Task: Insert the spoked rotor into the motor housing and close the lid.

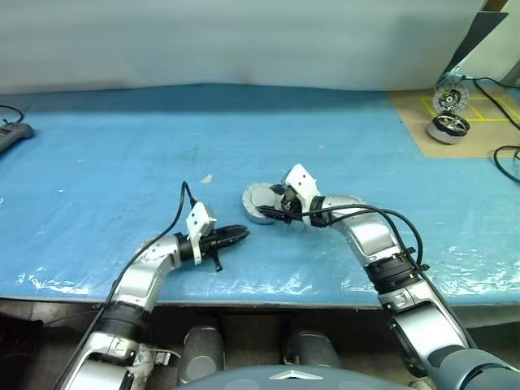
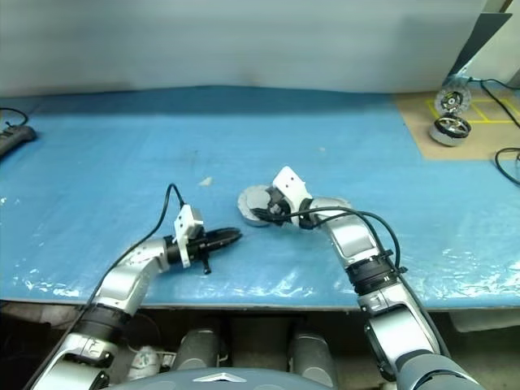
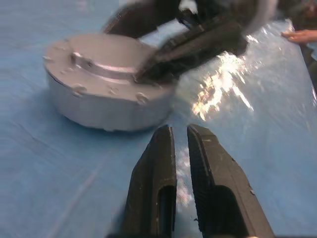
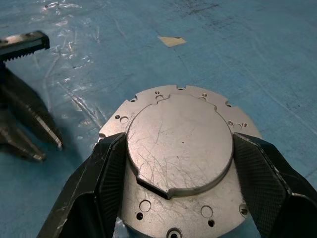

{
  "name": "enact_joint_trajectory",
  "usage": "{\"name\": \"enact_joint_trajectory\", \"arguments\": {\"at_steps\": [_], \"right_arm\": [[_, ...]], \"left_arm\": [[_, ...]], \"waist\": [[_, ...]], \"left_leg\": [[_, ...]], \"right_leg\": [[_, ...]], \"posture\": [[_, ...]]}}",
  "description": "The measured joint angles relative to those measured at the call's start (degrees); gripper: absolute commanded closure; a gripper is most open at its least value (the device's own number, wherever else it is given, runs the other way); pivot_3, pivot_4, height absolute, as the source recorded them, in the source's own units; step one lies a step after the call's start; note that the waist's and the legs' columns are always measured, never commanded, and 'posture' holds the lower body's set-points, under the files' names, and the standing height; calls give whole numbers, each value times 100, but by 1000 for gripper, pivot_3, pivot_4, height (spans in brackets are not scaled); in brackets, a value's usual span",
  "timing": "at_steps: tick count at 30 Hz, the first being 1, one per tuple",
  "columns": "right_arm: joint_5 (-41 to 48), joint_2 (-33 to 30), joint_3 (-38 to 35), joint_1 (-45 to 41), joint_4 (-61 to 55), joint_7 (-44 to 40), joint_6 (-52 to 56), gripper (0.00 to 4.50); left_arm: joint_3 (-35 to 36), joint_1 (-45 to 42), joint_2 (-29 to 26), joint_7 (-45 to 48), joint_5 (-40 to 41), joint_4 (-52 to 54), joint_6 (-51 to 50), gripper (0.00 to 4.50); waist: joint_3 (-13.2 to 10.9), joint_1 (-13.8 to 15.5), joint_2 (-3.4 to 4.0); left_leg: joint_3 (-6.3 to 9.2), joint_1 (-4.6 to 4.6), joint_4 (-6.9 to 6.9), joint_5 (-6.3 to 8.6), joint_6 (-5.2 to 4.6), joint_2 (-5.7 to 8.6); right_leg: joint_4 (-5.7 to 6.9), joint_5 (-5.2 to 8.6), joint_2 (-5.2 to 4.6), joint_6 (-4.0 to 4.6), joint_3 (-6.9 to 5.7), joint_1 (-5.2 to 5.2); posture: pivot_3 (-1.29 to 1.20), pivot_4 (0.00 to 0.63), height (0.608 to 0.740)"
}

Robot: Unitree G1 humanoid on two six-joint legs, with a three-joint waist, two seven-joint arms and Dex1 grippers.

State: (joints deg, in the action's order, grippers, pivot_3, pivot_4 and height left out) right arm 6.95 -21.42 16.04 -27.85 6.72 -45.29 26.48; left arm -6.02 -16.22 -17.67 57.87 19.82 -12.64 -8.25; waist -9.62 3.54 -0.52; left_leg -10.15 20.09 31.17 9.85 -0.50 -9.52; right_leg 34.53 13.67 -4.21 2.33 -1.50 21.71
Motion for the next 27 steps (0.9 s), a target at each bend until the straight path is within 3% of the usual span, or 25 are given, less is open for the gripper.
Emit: {"name": "enact_joint_trajectory", "arguments": {"at_steps": [8, 16, 27], "right_arm": [[309, -449, 59, 377, -776, -791, 272, 1511], [208, -397, 139, 330, -748, -659, 272, 1511], [206, -401, 136, 401, -746, -557, 215, 1511]], "left_arm": [[370, -431, -307, 400, 432, 36, -355, 3962], [-104, -438, -171, 563, 122, 35, -96, 3962], [-354, -314, -380, 381, -489, 50, 186, 3962]], "waist": [[37, 28, -11], [38, 15, -13], [49, 38, -15]], "left_leg": [[-6, 45, -46, 15, 12, 0], [-5, 25, -43, 16, 19, -5], [-5, 1, -47, 16, 20, -3]], "right_leg": [[-28, 5, 4, 56, -9, 42], [-22, 27, 3, 21, -11, 31], [-21, 33, 3, 13, -7, 9]], "posture": [[0, 150, 740], [0, 150, 740], [0, 150, 740]]}}
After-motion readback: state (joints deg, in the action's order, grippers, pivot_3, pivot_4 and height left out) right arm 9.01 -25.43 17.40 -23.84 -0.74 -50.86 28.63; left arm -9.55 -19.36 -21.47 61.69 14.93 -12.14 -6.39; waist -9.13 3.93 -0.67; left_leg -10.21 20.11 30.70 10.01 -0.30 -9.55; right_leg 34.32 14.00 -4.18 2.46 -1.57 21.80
